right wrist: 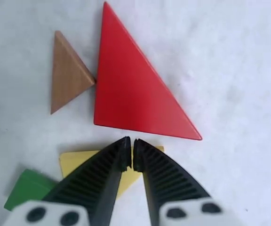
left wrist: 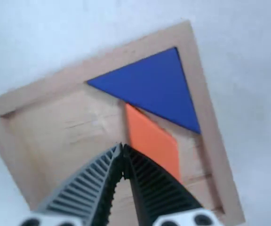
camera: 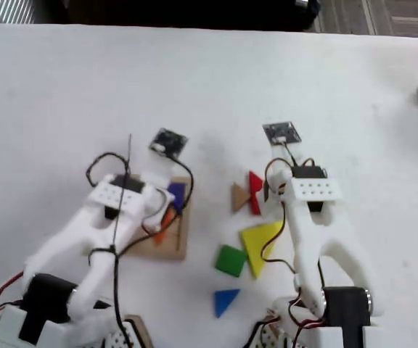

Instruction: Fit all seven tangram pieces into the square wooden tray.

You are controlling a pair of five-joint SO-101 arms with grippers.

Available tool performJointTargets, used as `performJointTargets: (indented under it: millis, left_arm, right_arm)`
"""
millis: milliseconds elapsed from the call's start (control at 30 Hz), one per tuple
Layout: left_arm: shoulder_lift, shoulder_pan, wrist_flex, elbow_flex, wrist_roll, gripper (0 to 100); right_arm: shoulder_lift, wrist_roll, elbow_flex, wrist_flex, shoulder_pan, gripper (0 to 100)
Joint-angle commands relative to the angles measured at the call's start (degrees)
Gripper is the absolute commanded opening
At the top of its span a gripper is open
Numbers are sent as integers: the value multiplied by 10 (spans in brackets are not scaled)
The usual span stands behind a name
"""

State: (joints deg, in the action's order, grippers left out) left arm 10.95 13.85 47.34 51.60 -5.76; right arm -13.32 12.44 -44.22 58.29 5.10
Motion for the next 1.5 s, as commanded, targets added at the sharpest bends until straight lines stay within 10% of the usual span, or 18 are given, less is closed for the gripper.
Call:
performJointTargets:
  millis: [0, 900, 1467]
  left_arm:
    - [4, 45, 27, -22, 7, 23]
    - [94, 110, -4, 40, 49, 23]
    - [285, -194, -52, 81, 57, 23]
  right_arm:
    - [-25, 5, 4, -9, 7, 18]
    - [-25, 5, 5, -9, 7, 18]
    - [-25, 5, 4, -9, 7, 18]
